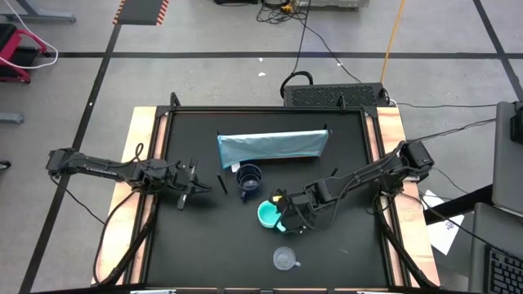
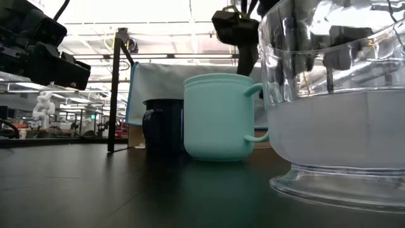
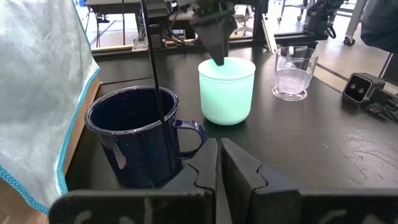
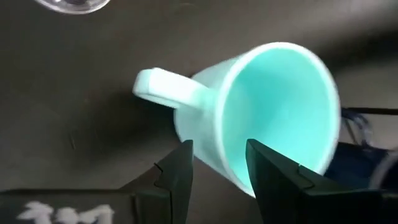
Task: Stack small to large cups/mugs on shelf
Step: Move the light blue mug to the center of the table
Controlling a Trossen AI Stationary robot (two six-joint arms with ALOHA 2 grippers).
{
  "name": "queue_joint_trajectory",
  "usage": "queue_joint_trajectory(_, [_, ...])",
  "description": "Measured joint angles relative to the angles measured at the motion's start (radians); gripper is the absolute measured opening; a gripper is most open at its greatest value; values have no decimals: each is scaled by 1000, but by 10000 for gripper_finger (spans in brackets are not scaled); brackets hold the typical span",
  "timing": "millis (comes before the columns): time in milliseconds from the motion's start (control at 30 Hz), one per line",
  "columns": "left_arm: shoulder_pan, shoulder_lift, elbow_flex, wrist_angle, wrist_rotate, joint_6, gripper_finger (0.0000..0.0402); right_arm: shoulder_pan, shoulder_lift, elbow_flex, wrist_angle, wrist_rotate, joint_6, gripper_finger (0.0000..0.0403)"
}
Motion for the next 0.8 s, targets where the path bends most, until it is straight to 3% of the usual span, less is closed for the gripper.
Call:
queue_joint_trajectory(233, [0, 0, 0, -6, 0, 0, 24, 0, 42, 0, 7, 0, 3, 106])
queue_joint_trajectory(533, [0, 0, 0, -15, 0, -2, 24, -2, 39, 0, 45, 6, 5, 8])
queue_joint_trajectory(800, [0, 0, 0, -19, 0, -2, 24, -1, 25, -1, 40, 84, 18, 4])
